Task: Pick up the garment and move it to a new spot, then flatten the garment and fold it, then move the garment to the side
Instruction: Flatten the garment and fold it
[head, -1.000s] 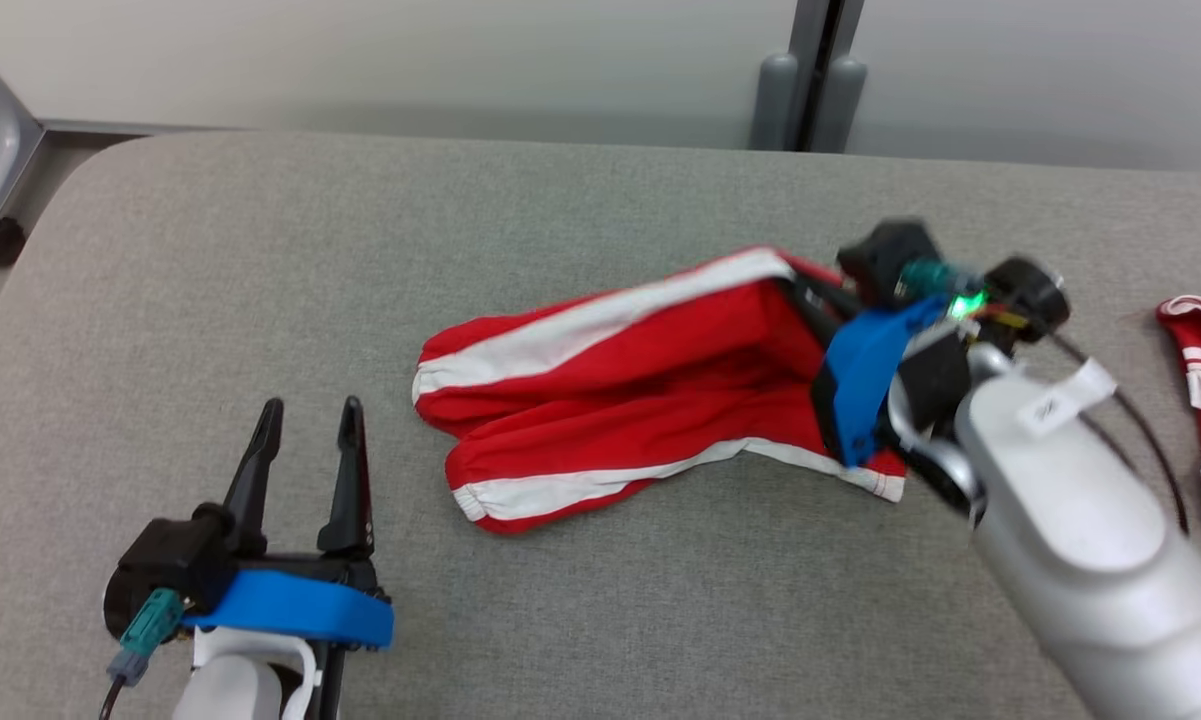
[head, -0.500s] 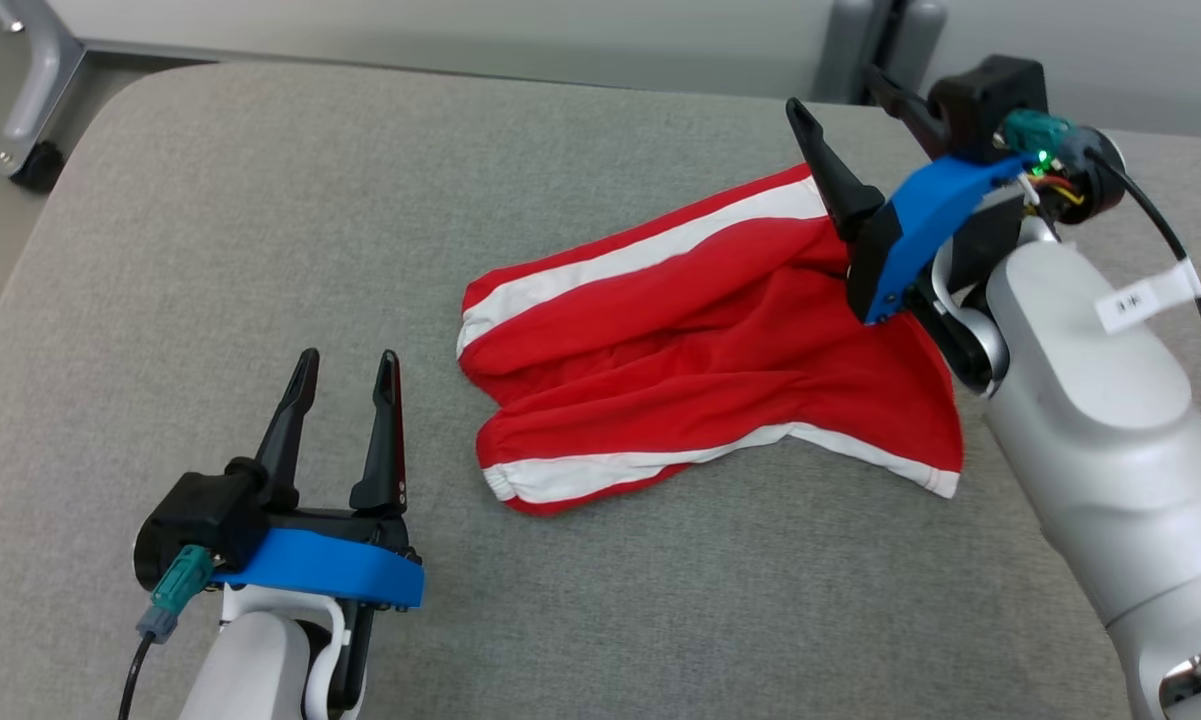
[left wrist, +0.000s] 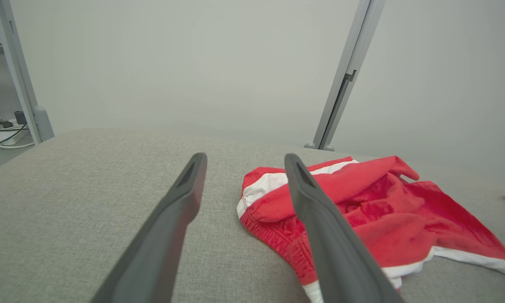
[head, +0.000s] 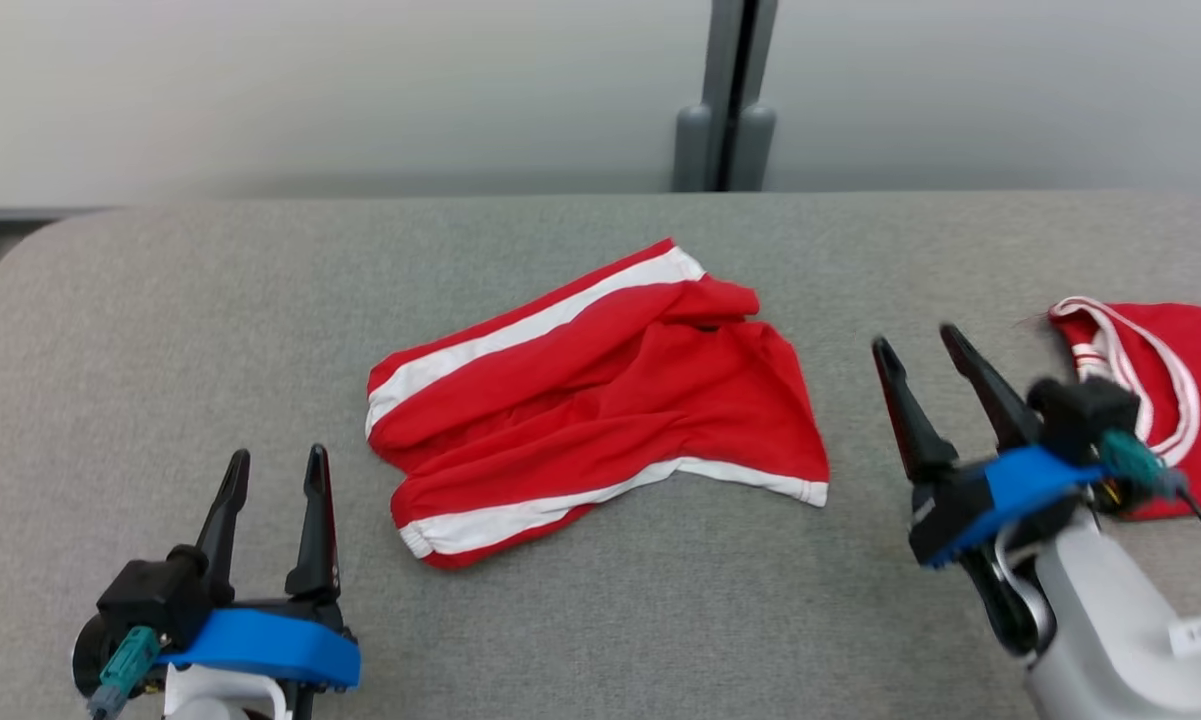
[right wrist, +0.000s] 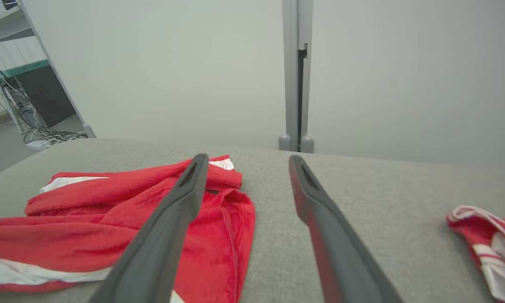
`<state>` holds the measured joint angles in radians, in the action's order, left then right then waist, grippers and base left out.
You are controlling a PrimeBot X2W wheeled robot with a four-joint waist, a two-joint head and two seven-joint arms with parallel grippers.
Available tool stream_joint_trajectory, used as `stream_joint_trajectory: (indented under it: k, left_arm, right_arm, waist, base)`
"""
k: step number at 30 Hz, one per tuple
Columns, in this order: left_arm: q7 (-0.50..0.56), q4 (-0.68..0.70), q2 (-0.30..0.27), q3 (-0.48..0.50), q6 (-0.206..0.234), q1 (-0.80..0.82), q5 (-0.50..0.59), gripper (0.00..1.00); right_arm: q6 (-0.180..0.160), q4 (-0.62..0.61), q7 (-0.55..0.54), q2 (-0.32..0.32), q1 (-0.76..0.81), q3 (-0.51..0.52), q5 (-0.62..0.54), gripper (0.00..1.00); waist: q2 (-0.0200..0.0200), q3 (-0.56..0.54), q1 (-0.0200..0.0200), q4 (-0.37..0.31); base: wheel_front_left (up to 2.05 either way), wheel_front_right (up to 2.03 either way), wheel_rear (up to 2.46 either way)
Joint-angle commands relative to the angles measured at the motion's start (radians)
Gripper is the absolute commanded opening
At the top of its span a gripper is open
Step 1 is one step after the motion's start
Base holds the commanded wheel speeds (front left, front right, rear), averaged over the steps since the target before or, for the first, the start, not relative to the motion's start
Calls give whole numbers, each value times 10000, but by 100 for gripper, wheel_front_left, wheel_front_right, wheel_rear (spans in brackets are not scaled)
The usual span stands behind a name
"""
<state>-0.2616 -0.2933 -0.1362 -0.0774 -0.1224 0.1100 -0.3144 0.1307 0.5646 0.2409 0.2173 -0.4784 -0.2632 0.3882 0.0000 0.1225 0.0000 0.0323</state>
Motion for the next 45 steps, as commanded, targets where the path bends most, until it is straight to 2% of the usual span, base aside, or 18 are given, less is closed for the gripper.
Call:
stream_joint_trajectory:
  k: [1,3,8,15,35,45]
  left_arm:
    - [-45,-89,-92,61,77,-174,93,100]
    - [-45,-179,-155,188,108,-443,79,100]
    - [-45,-302,-228,351,196,-852,26,100]
    - [-34,-434,-263,372,264,-1086,-5,100]
    - [134,-462,-286,26,402,-856,-25,100]
    - [1937,-1426,17,-1080,-22,-477,-996,100]
  right_arm:
    - [1,-407,57,-24,673,379,-191,100]
    - [3,-1264,82,-303,1792,1032,-496,100]
    - [1,-2507,52,-867,3306,1945,-1098,100]
    - [3,-3303,-413,-1320,4240,2311,-1605,100]
    - [3,-4117,-1150,-1639,4635,2290,-1932,100]
    - [1,-3832,-1521,-1655,4117,1785,-1822,100]
  waist:
    - [0,-463,0,-399]
    - [0,-769,0,-580]
    - [0,-1185,0,-763]
    - [0,-1315,0,-826]
    - [0,-1239,0,-657]
    - [0,-929,0,-513]
  base:
    - [0,0,0]
    - [0,0,0]
    - [0,0,0]
    - [0,0,0]
    - [0,0,0]
    - [0,0,0]
